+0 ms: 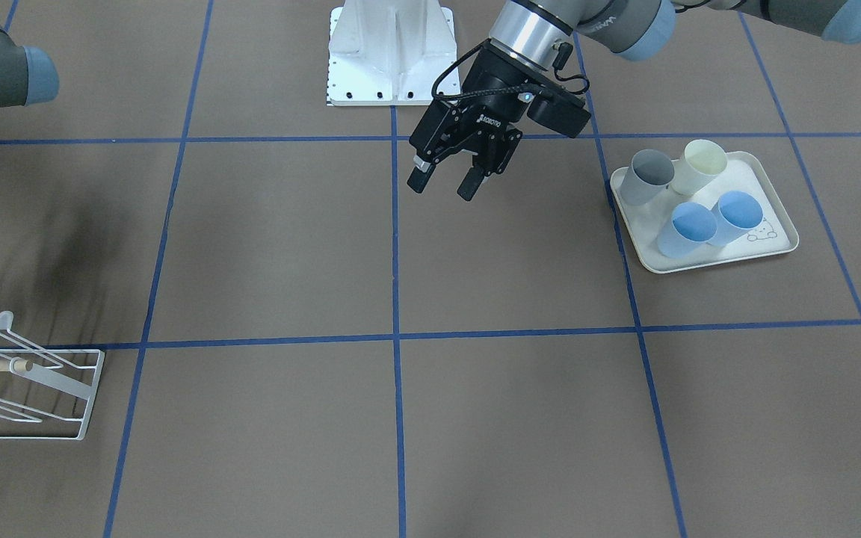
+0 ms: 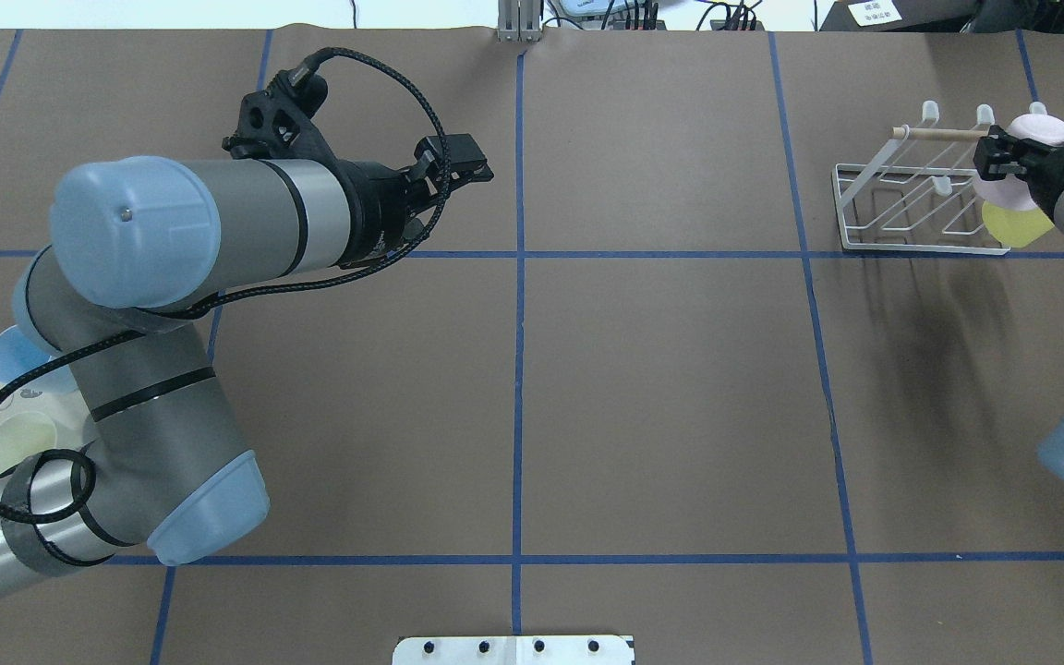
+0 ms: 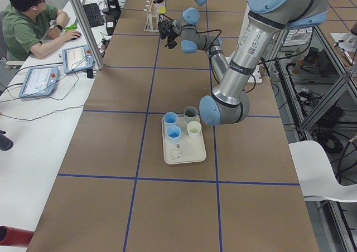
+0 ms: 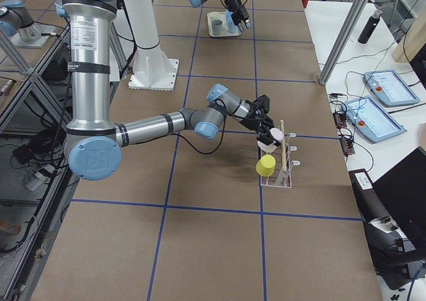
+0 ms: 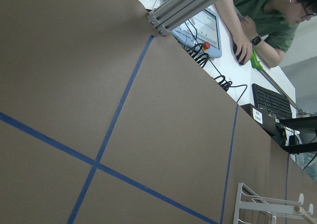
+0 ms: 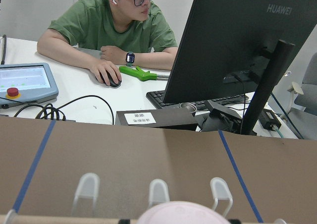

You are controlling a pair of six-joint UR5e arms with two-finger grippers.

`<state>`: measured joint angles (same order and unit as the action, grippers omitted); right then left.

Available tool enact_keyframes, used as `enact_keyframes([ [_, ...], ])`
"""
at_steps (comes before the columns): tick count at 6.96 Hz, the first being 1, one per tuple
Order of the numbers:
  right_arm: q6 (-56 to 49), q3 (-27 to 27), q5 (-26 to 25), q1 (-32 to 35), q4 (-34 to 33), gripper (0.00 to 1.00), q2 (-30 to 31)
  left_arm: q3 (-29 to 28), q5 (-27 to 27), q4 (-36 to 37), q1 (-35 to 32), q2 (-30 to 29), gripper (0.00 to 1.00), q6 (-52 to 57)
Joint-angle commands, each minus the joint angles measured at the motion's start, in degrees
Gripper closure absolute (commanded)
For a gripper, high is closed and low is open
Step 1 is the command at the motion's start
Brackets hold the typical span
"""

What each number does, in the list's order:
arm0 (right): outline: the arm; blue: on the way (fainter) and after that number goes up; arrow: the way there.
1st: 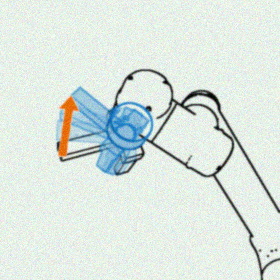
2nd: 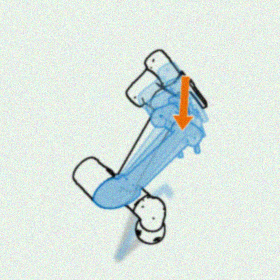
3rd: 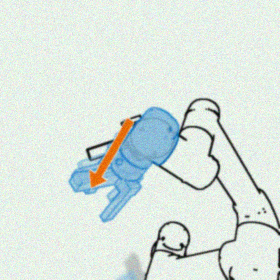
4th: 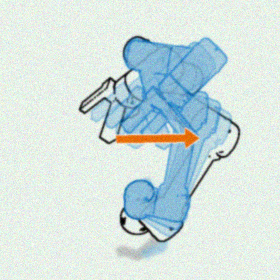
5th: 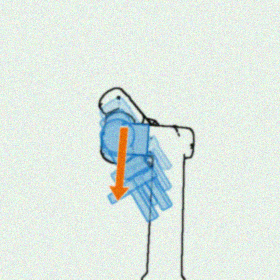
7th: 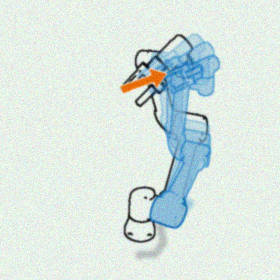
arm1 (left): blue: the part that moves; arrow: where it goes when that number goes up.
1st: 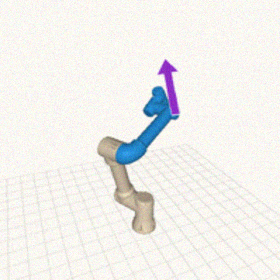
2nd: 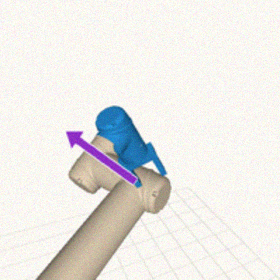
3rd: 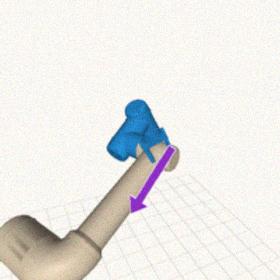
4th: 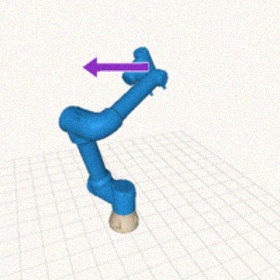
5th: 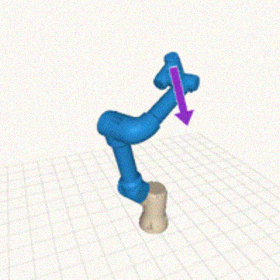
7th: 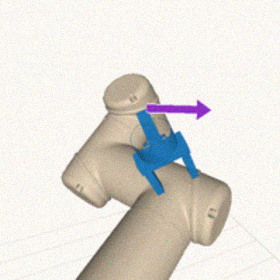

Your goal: Transfer IKEA cup to right arm and place on rack

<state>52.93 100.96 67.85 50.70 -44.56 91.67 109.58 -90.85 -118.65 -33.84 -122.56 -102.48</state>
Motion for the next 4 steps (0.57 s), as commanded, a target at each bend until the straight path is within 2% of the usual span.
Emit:
enact_keyframes([
  [1,0.07,-0.94,-1.14,-0.95,0.09,1.0,-0.09,0.02,0.06,-0.09,0.09,0.4,0.0,0.0],
  [2,0.07,-1.03,-1.05,-1.04,0.09,1.0,-0.09,0.02,0.06,-0.09,0.09,0.4,0.0,0.0],
  [3,-0.11,-1.03,-1.05,-1.13,0.17,0.54,-0.18,0.02,0.06,-0.09,0.09,0.4,0.0,0.0],
  [4,-0.11,-1.03,-1.05,-1.05,0.35,0.01,-0.18,0.2,0.06,-0.09,0.0,0.4,0.0,0.0],
])
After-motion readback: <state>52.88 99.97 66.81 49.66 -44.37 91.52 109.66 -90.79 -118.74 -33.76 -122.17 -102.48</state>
